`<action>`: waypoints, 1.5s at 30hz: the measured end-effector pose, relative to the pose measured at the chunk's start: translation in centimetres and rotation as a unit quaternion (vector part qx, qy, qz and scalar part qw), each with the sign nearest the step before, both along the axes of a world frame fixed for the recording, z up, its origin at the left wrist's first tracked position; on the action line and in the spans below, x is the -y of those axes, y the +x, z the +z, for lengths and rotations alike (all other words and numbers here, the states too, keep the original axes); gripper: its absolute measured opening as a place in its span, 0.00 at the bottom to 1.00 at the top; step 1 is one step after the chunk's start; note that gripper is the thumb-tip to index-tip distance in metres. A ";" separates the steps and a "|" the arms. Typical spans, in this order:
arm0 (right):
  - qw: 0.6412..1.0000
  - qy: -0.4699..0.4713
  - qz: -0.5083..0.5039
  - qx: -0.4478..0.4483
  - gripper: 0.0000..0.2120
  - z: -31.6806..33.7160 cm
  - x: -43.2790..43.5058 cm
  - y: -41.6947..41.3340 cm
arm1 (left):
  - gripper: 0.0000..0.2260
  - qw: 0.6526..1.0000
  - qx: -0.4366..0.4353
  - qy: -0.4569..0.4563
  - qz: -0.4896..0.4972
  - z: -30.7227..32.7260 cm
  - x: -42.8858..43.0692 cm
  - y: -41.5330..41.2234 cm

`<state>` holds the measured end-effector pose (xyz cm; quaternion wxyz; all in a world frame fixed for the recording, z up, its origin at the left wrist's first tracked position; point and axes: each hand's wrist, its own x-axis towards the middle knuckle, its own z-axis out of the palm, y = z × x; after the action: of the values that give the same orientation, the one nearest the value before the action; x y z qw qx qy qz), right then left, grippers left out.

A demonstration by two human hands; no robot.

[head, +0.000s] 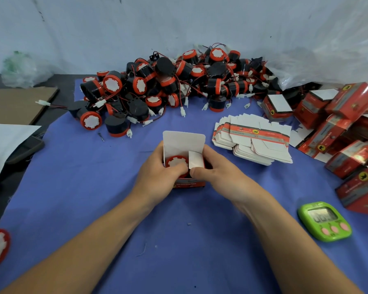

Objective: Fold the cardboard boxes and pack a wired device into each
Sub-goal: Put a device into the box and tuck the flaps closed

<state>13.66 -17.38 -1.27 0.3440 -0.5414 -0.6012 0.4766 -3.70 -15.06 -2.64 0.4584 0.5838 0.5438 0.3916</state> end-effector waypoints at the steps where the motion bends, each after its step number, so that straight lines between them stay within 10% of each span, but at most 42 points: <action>1: 1.000 0.005 0.012 0.022 0.24 -0.1 0.1 0.0 | 0.19 1.000 -0.006 0.003 0.005 0.0 0.0 0.1; 22: 0.993 -0.023 0.021 -0.110 0.20 0.3 0.2 0.9 | 0.22 1.000 0.029 -0.003 0.006 0.5 0.2 0.4; 27: 0.999 0.016 0.008 -0.027 0.26 0.0 0.1 0.4 | 0.18 0.999 0.028 0.015 -0.027 0.4 0.0 -0.2; 37: 0.987 0.030 -0.047 -0.152 0.21 -0.4 -0.1 0.6 | 0.31 0.994 -0.020 0.100 0.038 0.3 0.8 -0.1; 41: 0.987 0.016 -0.057 -0.147 0.24 -0.6 -0.3 0.6 | 0.40 0.913 -0.168 0.350 0.122 0.9 1.4 -0.2; 45: 0.986 0.024 -0.060 -0.154 0.24 -0.9 -0.3 0.4 | 0.04 0.716 -0.349 0.599 0.087 1.0 2.2 0.6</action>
<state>14.06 -17.04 -2.17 0.4728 -0.4882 -0.5191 0.5183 -3.08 -17.27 -1.65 -0.2454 0.7815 0.3658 0.4418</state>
